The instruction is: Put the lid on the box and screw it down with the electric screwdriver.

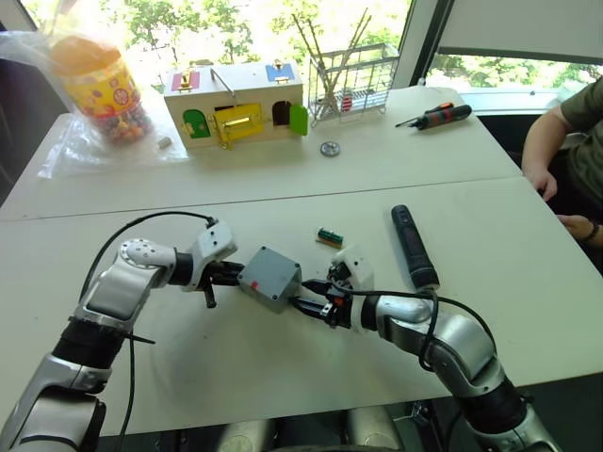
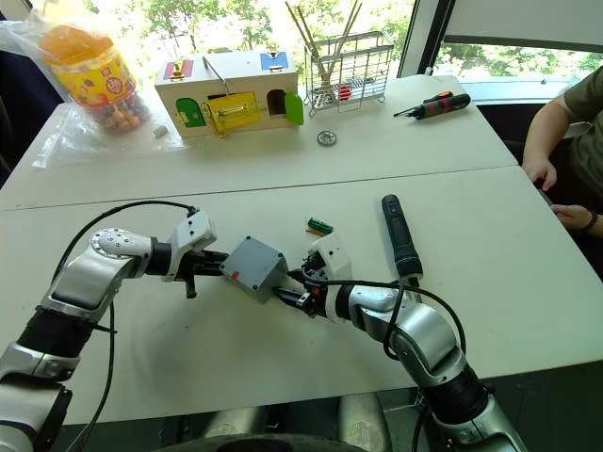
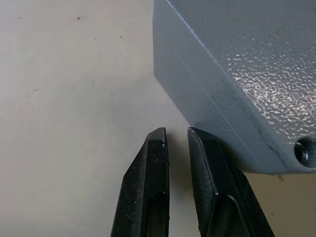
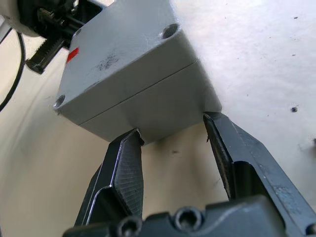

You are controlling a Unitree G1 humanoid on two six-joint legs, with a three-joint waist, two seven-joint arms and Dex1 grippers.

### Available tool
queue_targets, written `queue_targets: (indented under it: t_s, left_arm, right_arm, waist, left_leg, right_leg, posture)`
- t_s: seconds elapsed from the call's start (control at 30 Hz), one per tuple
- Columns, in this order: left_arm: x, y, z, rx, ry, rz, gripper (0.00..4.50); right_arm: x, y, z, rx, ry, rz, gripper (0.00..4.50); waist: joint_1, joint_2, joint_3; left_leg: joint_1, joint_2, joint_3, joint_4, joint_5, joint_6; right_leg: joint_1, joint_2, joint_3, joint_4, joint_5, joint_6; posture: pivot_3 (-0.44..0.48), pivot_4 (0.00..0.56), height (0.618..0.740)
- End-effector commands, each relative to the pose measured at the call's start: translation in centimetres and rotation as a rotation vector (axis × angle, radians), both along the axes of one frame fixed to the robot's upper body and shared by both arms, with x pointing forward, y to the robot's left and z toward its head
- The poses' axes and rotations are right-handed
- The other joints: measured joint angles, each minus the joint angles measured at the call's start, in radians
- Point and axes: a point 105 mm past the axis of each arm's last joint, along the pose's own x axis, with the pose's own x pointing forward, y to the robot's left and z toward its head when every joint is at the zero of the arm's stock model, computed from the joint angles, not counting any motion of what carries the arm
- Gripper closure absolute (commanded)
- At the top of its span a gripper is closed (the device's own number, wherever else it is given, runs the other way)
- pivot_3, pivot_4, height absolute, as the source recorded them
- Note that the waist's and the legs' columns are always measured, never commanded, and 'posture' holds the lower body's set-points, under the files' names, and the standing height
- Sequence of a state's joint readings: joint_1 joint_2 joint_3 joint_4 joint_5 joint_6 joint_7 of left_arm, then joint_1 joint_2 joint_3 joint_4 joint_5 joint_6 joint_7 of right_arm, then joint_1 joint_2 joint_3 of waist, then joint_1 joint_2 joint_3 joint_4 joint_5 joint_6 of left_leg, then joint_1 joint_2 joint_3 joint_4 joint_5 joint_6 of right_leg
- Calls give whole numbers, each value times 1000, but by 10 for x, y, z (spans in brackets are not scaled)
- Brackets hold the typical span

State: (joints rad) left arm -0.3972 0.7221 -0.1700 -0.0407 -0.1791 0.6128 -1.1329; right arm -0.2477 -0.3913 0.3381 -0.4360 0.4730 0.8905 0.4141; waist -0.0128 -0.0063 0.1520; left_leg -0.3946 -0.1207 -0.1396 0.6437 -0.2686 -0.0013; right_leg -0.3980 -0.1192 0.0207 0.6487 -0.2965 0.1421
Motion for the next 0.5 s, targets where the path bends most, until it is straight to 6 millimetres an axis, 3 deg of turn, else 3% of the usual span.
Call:
queue_targets:
  t_s: [0.03, 0.5]
  left_arm:
    - [-10, -6, 6, -21, -2, -29, 3841]
    - [-18, -1, 10, -17, 6, 0, 3841]
  right_arm:
    - [8, 10, 15, 43, -75, 35, 2364]
    - [21, 17, 12, 24, -119, 69, 2364]
  waist:
    - [-1, 0, 0]
    - [0, 1, 1]
  left_leg:
    - [0, 0, 0, 0, 0, 0]
    - [0, 0, 0, -1, 1, -3]
  right_leg:
    - [0, 0, 0, 0, 0, 0]
    - [-1, 0, 0, 0, 0, 0]
  posture:
    - [0, 150, 740]
    - [0, 150, 740]
